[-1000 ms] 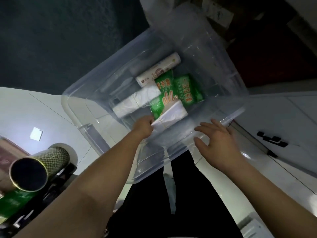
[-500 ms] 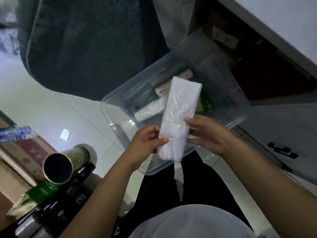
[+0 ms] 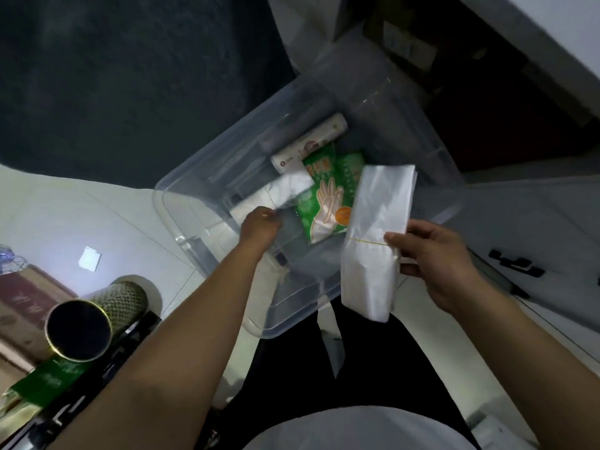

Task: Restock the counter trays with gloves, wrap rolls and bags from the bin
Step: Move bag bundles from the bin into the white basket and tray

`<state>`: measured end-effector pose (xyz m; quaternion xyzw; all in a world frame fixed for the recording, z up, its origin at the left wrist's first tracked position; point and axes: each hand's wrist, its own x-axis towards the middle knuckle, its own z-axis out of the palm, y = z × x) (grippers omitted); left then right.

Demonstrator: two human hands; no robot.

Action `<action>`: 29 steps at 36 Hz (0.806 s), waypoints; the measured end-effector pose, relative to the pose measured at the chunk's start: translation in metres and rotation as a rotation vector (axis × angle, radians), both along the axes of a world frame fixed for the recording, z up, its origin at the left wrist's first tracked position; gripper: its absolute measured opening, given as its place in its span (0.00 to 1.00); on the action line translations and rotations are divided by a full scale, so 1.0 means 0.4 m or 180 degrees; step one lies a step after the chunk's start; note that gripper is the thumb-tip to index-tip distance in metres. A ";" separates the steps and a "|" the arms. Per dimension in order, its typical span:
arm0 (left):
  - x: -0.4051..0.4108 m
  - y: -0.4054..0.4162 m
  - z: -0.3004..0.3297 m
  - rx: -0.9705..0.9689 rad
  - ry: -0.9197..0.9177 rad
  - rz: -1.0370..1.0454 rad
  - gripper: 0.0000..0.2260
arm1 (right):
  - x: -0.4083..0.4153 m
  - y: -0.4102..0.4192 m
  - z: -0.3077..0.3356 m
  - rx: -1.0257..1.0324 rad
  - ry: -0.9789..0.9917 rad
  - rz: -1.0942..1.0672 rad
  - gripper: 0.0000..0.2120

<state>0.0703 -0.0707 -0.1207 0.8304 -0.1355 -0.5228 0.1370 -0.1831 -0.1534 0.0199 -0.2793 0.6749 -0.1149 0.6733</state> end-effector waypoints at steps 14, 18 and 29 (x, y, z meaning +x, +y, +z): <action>0.093 -0.132 -0.269 0.0691 -0.1354 -0.2180 0.18 | -0.067 0.081 -0.065 -0.0069 0.0113 -0.0443 0.09; 0.086 -0.114 -0.228 0.0571 -0.1138 -0.2150 0.17 | -0.056 0.086 -0.052 -0.0006 0.0190 -0.0476 0.08; 0.050 -0.023 0.228 -0.0561 0.0234 -0.0666 0.08 | 0.097 0.029 0.194 -0.0191 -0.0400 0.0083 0.07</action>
